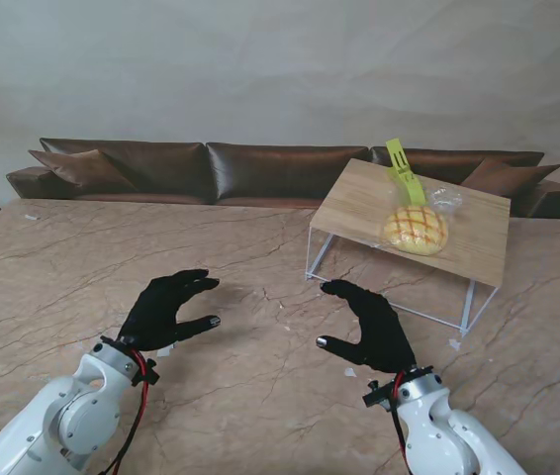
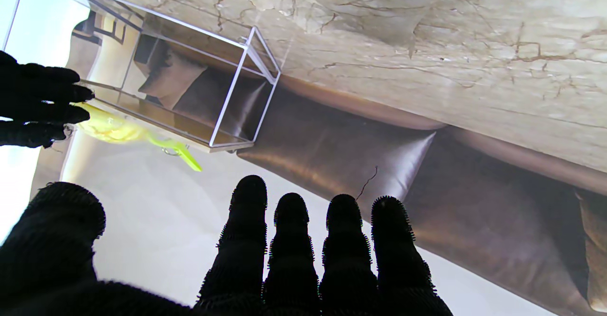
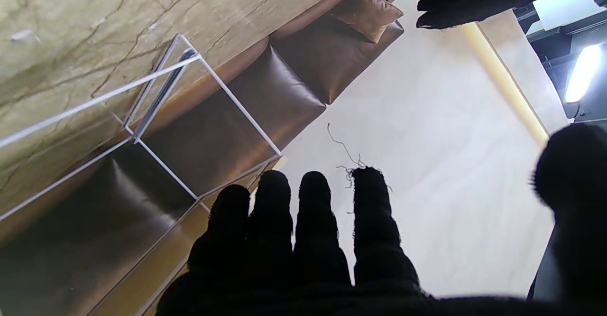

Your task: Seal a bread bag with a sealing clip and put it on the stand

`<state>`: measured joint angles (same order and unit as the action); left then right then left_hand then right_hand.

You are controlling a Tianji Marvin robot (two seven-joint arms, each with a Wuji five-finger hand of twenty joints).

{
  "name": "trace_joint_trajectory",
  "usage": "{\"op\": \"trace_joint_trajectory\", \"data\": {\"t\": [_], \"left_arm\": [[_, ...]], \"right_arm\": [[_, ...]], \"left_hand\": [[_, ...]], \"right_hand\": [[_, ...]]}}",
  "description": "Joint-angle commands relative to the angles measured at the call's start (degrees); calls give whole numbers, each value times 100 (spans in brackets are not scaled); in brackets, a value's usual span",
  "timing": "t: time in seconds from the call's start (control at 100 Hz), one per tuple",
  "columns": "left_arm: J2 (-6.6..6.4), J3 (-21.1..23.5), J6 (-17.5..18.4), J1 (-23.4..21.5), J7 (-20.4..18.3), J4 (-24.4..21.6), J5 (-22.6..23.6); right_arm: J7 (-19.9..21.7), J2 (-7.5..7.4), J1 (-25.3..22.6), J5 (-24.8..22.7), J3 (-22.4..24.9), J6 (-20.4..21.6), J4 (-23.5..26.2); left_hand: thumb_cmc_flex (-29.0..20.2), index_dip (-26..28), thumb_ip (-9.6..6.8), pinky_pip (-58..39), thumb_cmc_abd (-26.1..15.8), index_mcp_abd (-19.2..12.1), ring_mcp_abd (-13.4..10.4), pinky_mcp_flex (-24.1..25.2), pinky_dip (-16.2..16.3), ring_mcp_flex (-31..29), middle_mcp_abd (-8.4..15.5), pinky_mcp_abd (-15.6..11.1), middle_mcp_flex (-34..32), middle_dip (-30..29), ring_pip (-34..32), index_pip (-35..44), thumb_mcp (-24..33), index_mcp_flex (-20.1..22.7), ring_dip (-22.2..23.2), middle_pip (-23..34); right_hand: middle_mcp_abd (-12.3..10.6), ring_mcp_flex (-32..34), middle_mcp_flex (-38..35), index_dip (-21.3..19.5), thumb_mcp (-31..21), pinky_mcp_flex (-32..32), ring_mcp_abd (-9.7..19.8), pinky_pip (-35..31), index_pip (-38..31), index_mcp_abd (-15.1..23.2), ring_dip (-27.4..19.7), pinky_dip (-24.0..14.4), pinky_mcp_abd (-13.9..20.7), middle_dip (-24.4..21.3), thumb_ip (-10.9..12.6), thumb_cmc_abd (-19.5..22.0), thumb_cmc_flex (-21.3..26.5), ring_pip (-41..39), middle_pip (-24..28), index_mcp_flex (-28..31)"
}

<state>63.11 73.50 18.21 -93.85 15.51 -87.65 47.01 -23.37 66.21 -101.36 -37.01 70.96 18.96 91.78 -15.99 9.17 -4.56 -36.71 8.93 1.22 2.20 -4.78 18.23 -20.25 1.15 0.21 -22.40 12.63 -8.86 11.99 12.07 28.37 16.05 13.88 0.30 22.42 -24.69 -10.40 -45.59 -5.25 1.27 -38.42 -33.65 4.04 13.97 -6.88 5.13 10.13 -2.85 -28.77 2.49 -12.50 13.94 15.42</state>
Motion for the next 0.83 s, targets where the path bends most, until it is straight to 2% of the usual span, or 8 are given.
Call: {"op": "trace_joint_trajectory", "data": {"t": [0.0,0.22,0.44,0.82], "left_arm": [[37,-31,27,-67,8,-14,-3],[55,-73,48,-129,91,-28,-39],[66,-103,89,-158,193,13,-22],[75,-188,76,-133,172,38,-96]], "right_arm": [[-24,67,-11,106,-51,17,12],[-40,104,62,291,-140,89,-73],[22,120,163,446,-184,118,-165],[34,117,197,435,-173,167,-150]], "left_hand": [[84,-57,-204,-31,-255,58,-178,27,85,2,33,-187,216,-60,50,-243,-145,-4,-15,-124],[79,-52,-211,-15,-263,53,-169,49,78,14,35,-164,211,-62,64,-234,-154,-7,-17,-127],[48,-47,-217,-21,-248,55,-176,44,80,-3,29,-146,195,-63,64,-222,-140,5,-14,-127],[17,-24,-161,27,-238,20,-205,106,60,43,69,-38,198,-70,115,-183,-50,-16,-28,-140]], "right_hand": [[-64,-111,-88,88,-117,42,232,35,0,-11,-29,70,155,-65,105,3,-373,92,-129,-53],[-37,-71,-127,83,-112,28,207,-1,-20,-16,-25,41,121,-67,102,128,-457,85,-135,-36],[-38,5,-186,44,-119,8,183,-37,-104,-1,-4,2,85,-7,99,70,-366,71,-20,80],[-39,71,-161,25,-82,-34,161,-60,-125,40,23,-45,52,83,83,41,-276,77,162,120]]}}
